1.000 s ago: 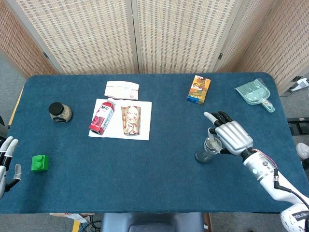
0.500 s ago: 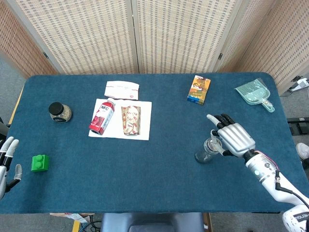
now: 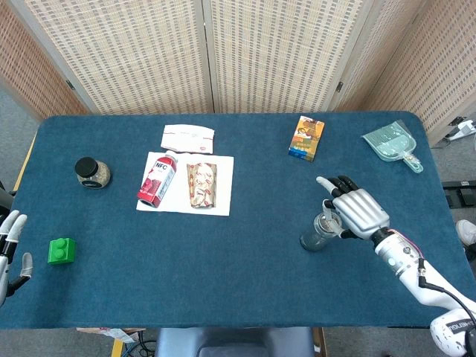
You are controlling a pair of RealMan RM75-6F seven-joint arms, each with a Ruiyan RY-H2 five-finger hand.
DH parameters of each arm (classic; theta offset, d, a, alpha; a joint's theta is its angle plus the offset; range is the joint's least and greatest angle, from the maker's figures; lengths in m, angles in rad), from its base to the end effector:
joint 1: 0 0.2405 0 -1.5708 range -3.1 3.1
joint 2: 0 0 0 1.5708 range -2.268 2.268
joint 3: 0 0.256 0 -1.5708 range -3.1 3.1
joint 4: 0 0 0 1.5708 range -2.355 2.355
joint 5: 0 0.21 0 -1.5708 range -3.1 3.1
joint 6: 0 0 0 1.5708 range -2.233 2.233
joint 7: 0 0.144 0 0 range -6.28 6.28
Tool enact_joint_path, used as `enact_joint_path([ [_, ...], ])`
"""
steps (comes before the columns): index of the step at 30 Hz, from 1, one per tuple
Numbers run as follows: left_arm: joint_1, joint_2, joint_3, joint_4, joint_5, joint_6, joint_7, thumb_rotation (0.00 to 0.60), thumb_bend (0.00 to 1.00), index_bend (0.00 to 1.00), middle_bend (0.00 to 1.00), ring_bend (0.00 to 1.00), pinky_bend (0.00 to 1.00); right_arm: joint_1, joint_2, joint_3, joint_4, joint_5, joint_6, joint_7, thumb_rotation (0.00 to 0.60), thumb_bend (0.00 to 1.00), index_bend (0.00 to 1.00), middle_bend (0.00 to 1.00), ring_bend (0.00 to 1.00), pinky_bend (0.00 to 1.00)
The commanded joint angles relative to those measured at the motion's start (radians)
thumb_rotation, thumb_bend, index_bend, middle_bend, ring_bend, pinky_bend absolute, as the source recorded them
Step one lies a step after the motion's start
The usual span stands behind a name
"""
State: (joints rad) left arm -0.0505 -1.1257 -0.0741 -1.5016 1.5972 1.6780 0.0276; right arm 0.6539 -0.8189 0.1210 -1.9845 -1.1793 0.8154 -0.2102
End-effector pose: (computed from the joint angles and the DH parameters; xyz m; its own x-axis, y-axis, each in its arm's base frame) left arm -0.3104 0.1730 0.1895 0.4961 -0.2059 0.8435 0.8540 -0.0594 -0.5168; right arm -0.1717 -0.2982 0.1475 0.5599 -0.3503 0.7509 -0.8199 -0.3645 0.4414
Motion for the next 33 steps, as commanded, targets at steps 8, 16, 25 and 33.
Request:
enact_joint_path([
  [8, 0.000, -0.001, 0.000, 0.002, 0.001, 0.000, -0.001, 0.600, 0.54, 0.00, 0.06, 0.00, 0.00, -0.002, 0.039, -0.005, -0.025, -0.001, -0.009, 0.008, 0.600, 0.41, 0.41, 0.00, 0.00, 0.00],
  [16, 0.000, -0.002, 0.000, 0.001, 0.004, 0.001, 0.003, 0.600, 0.54, 0.00, 0.06, 0.00, 0.00, -0.005, 0.062, -0.004, -0.048, 0.000, -0.007, 0.018, 0.600, 0.38, 0.25, 0.00, 0.00, 0.00],
  [25, -0.002, -0.004, 0.000, 0.005, 0.000, -0.006, 0.009, 0.600, 0.54, 0.00, 0.06, 0.00, 0.00, -0.124, 0.156, 0.017, -0.076, -0.151, 0.167, 0.211, 0.600, 0.34, 0.15, 0.00, 0.00, 0.00],
  [33, -0.012, -0.014, 0.003, 0.004, -0.011, -0.036, 0.028, 0.600, 0.54, 0.00, 0.06, 0.00, 0.00, -0.313, 0.092, -0.067, 0.050, -0.297, 0.397, 0.254, 0.600, 0.34, 0.01, 0.00, 0.00, 0.00],
])
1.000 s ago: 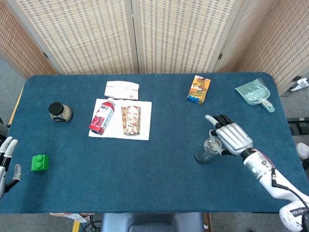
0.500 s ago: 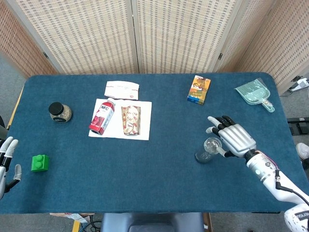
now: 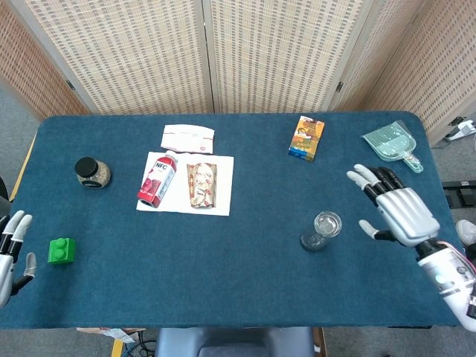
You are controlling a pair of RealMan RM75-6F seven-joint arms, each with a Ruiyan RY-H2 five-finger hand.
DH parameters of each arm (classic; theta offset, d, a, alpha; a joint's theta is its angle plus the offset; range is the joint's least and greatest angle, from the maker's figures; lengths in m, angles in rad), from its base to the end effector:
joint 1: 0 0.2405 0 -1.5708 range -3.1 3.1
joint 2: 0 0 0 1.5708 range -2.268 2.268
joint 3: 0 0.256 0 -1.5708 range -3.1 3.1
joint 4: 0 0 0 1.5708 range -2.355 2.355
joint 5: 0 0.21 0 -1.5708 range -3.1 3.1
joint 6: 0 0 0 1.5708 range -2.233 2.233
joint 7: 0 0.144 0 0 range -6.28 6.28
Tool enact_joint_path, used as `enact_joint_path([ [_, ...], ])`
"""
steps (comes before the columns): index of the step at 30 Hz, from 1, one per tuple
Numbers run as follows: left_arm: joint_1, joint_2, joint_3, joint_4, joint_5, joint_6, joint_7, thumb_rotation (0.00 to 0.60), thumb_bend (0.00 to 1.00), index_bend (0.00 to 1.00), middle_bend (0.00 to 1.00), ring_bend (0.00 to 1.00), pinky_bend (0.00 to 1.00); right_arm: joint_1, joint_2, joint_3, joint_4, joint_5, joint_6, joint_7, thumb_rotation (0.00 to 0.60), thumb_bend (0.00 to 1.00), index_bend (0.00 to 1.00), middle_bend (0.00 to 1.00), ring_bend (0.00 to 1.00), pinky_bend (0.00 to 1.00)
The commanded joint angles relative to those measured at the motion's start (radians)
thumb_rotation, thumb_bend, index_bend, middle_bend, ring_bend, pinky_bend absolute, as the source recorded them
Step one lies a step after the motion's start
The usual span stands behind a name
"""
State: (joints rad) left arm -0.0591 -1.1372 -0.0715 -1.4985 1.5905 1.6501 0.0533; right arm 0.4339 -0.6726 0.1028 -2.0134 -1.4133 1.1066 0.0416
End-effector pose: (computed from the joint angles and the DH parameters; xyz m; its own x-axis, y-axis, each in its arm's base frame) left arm -0.3117 0.1760 0.1827 0.5143 -0.1813 0.8382 0.8455 -0.0565 -0.5310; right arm -0.1963 -0.2594 0.2121 0.4441 -0.1855 0.8766 -0.8811 -0.2678 0.3898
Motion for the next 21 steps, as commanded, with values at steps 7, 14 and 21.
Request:
enact_joint_path([
  [7, -0.016, -0.010, 0.003, 0.006, -0.011, -0.037, 0.008, 0.600, 0.54, 0.00, 0.06, 0.00, 0.00, -0.257, -0.252, -0.098, 0.284, -0.109, 0.333, 0.015, 0.600, 0.34, 0.00, 0.00, 0.00, 0.00],
  [14, -0.042, -0.026, 0.006, 0.020, -0.014, -0.083, 0.012, 0.600, 0.54, 0.00, 0.06, 0.00, 0.00, -0.340, -0.376, -0.097, 0.419, -0.109, 0.450, 0.010, 0.600, 0.34, 0.00, 0.00, 0.00, 0.00],
  [21, -0.061, -0.038, 0.011, 0.033, -0.016, -0.117, 0.012, 0.600, 0.54, 0.00, 0.06, 0.00, 0.00, -0.368, -0.402, -0.093, 0.472, -0.091, 0.456, 0.033, 0.600, 0.34, 0.00, 0.00, 0.00, 0.00],
])
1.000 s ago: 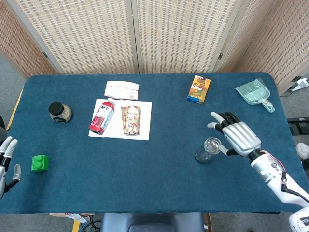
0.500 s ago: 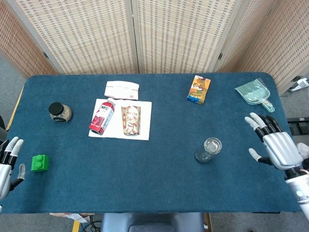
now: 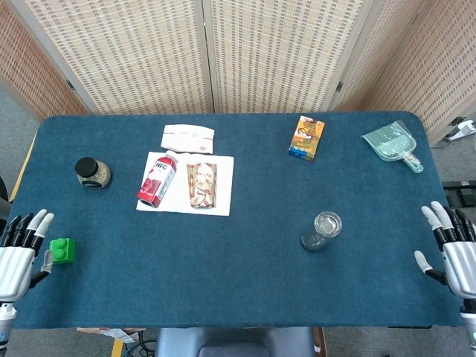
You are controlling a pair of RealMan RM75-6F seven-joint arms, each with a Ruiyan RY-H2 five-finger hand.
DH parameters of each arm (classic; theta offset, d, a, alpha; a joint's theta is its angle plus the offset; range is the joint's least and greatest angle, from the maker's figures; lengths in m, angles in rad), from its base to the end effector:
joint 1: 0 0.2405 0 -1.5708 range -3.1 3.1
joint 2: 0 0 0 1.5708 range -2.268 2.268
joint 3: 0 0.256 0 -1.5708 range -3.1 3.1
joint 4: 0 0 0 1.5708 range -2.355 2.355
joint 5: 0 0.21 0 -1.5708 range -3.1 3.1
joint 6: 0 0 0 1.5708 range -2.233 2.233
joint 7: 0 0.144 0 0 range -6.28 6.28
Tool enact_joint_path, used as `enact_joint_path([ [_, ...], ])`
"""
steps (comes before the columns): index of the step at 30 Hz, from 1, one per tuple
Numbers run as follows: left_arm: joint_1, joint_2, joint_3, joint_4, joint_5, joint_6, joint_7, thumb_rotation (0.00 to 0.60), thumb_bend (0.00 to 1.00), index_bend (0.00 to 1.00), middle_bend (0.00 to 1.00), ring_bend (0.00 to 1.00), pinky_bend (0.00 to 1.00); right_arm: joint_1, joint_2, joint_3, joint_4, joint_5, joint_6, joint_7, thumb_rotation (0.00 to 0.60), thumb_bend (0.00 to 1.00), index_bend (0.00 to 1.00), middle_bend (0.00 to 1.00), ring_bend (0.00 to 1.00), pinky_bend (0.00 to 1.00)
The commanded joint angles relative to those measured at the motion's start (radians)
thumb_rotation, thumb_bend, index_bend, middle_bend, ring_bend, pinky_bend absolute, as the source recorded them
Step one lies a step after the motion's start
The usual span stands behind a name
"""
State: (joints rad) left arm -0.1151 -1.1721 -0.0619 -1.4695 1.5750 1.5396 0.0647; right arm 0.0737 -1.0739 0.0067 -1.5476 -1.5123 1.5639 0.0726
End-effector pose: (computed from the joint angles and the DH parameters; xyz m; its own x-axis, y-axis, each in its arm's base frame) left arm -0.3144 0.1942 0.1599 0.5280 -0.0914 0.8443 0.8396 -0.0930 -0.5352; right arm -0.3251 -0.1696 0.1845 0.4310 0.0359 0.9016 -0.9021 -0.0080 0.4315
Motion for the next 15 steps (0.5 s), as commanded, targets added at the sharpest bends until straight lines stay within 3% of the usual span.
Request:
enact_joint_path([
  [1, -0.008, -0.005, 0.003, 0.006, 0.001, -0.011, 0.001, 0.600, 0.54, 0.00, 0.06, 0.00, 0.00, -0.011, -0.001, 0.007, 0.005, 0.011, 0.002, -0.002, 0.600, 0.34, 0.00, 0.00, 0.00, 0.00],
  [15, -0.023, -0.013, 0.010, 0.019, 0.003, -0.029, -0.014, 0.600, 0.54, 0.00, 0.06, 0.00, 0.00, -0.014, -0.014, 0.017, 0.007, 0.016, -0.036, -0.022, 0.600, 0.34, 0.00, 0.00, 0.00, 0.00],
])
